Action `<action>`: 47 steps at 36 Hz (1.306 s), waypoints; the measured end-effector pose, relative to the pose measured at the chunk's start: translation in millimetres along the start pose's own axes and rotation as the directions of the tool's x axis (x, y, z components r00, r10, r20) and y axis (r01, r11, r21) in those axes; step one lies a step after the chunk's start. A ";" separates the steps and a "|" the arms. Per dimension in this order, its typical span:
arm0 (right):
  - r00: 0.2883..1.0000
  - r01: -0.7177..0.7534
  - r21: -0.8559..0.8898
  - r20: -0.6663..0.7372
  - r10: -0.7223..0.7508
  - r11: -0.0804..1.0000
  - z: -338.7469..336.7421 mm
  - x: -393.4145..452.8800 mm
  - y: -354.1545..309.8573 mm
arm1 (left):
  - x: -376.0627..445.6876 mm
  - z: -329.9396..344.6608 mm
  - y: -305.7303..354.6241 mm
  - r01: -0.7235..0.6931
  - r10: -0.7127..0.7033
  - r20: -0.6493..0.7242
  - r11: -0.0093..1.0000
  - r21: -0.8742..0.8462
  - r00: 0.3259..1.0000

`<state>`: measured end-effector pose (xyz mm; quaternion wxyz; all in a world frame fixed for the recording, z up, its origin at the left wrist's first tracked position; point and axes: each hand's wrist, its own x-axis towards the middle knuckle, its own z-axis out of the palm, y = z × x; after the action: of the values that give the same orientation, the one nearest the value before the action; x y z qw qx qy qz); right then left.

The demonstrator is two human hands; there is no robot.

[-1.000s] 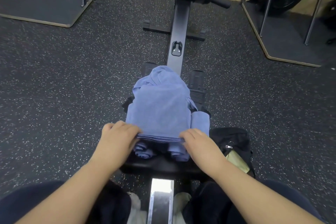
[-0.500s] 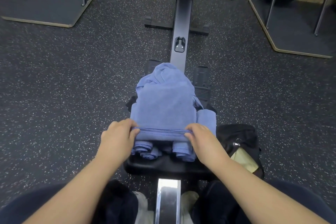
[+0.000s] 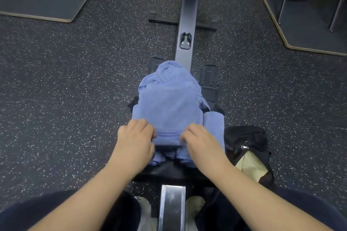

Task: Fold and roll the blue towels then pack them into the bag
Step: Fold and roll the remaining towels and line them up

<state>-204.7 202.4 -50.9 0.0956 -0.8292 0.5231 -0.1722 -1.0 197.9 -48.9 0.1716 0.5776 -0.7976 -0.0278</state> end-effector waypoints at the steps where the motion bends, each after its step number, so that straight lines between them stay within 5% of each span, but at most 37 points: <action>1: 1.000 -0.010 0.016 -0.009 0.010 1.000 1.4 0.6 -0.2 | -1.1 0.7 0.8 0.019 -0.019 0.009 1.000 0.003 1.000; 10: 0.998 -0.035 0.067 0.057 0.032 0.997 0.1 6.5 0.0 | 1.9 3.9 -1.5 0.004 -0.015 0.120 0.996 0.085 0.993; 16: 0.992 -0.049 0.047 0.117 0.043 0.998 -4.1 9.2 1.2 | 5.3 6.4 -5.7 -0.046 0.037 0.066 0.989 0.139 0.997; 26: 0.998 -0.042 0.061 0.052 0.039 0.997 -7.1 12.5 5.5 | 10.7 4.0 -6.6 0.041 -0.038 -0.028 0.995 0.093 0.999; 36: 0.995 -0.060 0.048 0.084 0.056 0.997 -23.1 23.3 0.3 | 17.4 -5.7 -12.7 0.149 -0.148 0.097 0.989 -0.006 0.984; 47: 0.935 -0.232 0.063 0.288 0.205 0.971 -32.4 40.0 3.9 | 30.7 -4.7 -8.5 0.323 -0.309 0.146 0.942 -0.085 0.940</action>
<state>-204.7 165.4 -14.9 0.2270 -0.7763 0.5843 -0.0667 -0.2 167.3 -39.1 0.1432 0.6851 -0.7012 -0.1357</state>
